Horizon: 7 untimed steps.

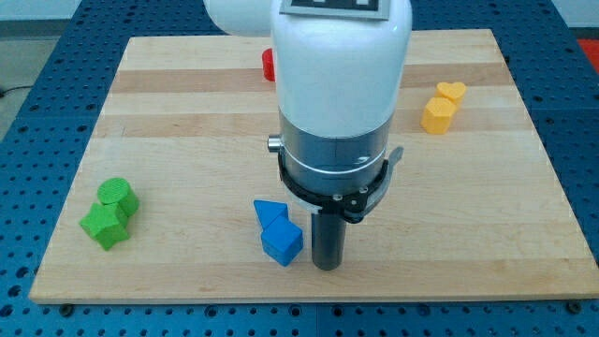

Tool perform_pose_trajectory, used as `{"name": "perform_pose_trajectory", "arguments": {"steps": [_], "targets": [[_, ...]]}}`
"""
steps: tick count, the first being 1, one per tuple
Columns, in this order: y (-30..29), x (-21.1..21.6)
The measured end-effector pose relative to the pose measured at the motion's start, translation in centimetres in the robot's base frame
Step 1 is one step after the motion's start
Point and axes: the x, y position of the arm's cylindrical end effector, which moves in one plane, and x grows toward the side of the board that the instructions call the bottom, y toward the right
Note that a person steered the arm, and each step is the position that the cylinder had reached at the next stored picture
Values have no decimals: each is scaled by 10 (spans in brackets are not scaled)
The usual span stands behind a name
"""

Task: Slide your hand to bottom left of blue cube

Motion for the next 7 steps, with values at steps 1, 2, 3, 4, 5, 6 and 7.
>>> {"name": "perform_pose_trajectory", "arguments": {"steps": [1, 2, 3, 4, 5, 6, 7], "targets": [[22, 0], [2, 31], [2, 31], [-34, 31], [-71, 32], [-75, 31], [-110, 30]]}}
